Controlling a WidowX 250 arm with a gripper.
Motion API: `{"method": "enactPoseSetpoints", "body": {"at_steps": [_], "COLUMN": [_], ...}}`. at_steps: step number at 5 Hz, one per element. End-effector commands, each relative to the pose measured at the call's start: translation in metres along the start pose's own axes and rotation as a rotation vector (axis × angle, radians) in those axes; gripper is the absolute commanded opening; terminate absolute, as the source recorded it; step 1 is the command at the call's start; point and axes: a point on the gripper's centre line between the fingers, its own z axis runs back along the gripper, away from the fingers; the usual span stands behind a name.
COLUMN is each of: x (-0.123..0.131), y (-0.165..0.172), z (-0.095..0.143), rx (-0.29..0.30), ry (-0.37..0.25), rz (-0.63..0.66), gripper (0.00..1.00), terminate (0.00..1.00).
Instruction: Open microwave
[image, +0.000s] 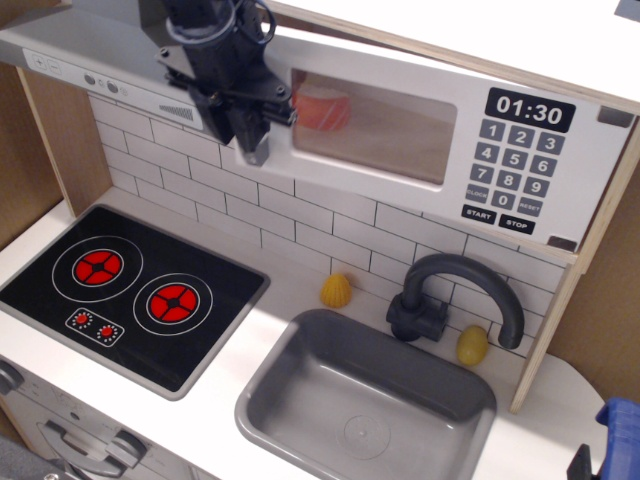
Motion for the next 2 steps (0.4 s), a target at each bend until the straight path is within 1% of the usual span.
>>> {"method": "enactPoseSetpoints", "body": {"at_steps": [1, 2], "x": [-0.027, -0.055], "y": [0.006, 0.045], "z": [0.034, 0.044], "rx": [-0.020, -0.044], "ry": [0.191, 0.323], "rz": [-0.016, 0.013], "gripper": [1.00, 1.00], "terminate": [0.00, 0.00]}}
